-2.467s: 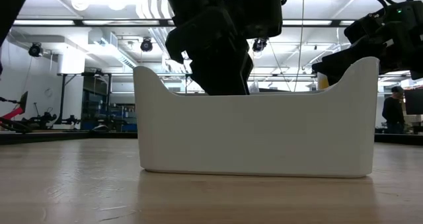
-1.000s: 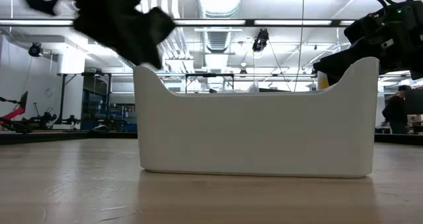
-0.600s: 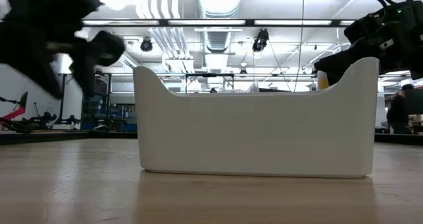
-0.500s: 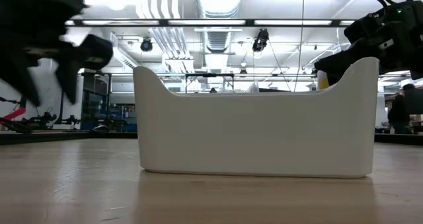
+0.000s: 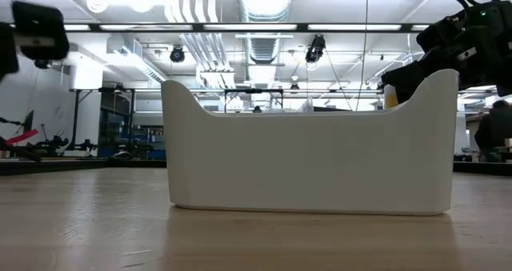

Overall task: Pick & Place Travel size toiletries
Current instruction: Put the green shampoo into the top black bin

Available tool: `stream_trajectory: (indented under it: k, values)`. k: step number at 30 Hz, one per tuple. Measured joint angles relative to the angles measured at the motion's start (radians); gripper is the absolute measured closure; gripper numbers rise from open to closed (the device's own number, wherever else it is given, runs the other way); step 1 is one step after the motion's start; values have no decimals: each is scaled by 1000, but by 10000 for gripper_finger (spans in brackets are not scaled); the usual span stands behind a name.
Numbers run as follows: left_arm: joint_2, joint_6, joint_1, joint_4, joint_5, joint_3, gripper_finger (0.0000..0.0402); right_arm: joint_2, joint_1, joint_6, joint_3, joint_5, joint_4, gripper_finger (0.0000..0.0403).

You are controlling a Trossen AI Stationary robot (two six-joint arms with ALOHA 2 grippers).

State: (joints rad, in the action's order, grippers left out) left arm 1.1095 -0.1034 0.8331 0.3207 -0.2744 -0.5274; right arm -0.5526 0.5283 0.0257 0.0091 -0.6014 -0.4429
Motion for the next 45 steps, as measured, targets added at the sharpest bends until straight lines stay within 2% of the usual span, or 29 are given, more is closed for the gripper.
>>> stream_trajectory:
  k: [4,12,17,27,33,39,45]
  values:
    - [-2,-47,39,14,11,-27,227,0,0,0,0,0,0,348]
    - [-2,-216,46,40,239,-86,227,0,0,0,0,0,0,321]
    - [8,-183,49,152,305,-116,229,0,0,0,0,0,0,304]
    - [115,-168,63,393,328,-263,234,0,0,0,0,0,0,278]
    - [171,-168,92,505,420,-330,234,0,0,0,0,0,0,261]
    - [199,-164,118,525,473,-303,234,0,0,0,0,0,0,247]
    - [252,-165,96,518,575,-294,234,0,0,0,0,0,0,233]
